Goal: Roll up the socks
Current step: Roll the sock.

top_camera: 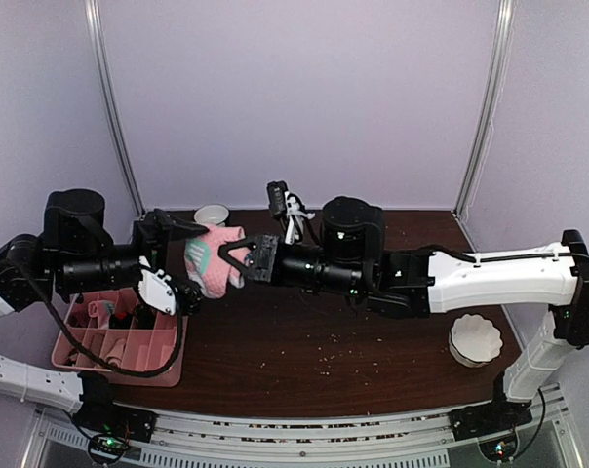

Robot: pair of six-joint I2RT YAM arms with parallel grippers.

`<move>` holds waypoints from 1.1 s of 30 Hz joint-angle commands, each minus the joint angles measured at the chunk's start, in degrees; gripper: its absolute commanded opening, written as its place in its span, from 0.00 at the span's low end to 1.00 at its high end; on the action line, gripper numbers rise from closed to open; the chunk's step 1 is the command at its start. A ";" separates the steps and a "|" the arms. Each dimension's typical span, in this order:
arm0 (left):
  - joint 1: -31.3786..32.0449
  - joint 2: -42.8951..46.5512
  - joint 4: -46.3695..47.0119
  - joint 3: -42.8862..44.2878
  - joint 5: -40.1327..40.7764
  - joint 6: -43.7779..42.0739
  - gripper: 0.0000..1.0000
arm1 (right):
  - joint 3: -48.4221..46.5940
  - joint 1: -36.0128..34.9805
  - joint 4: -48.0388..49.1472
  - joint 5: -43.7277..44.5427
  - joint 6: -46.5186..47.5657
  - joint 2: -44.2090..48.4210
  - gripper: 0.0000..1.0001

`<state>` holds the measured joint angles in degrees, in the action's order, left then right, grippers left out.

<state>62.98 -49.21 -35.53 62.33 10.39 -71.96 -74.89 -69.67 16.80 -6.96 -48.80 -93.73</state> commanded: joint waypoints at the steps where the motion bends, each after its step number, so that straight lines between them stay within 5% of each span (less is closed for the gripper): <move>1: 3.57 1.71 16.74 -5.28 5.74 -11.09 0.94 | -2.61 0.87 5.75 -1.23 -8.71 -1.85 0.00; 6: 4.30 1.76 22.05 -8.29 8.33 -15.92 0.89 | -2.13 0.92 11.68 -3.91 -14.30 -2.87 0.00; 11: 4.34 1.75 26.98 -10.55 10.27 -20.42 0.70 | 0.87 1.58 22.87 -7.41 -24.26 -4.56 0.00; 23: 4.34 2.35 33.70 -12.90 11.17 -26.44 0.65 | 0.46 1.73 32.16 -11.13 -33.41 -7.50 0.00; 25: 4.32 2.79 34.52 -13.41 11.24 -26.88 0.55 | 1.29 1.74 32.66 -10.84 -33.88 -7.42 0.00; 29: 4.27 3.18 33.12 -12.14 11.82 -23.33 0.05 | 2.84 1.72 33.00 -10.69 -33.50 -6.68 0.00; 32: 4.10 2.47 27.97 -6.67 12.37 -16.48 0.00 | 3.39 1.57 29.30 -10.63 -30.08 -4.99 0.00; 33: 4.02 2.29 25.04 -4.73 11.83 -13.56 0.00 | 3.21 1.56 27.43 -10.95 -28.54 -4.40 0.07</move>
<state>67.57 -46.89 -7.22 50.59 20.58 -95.44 -72.34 -67.57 45.04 -15.68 -80.93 -101.21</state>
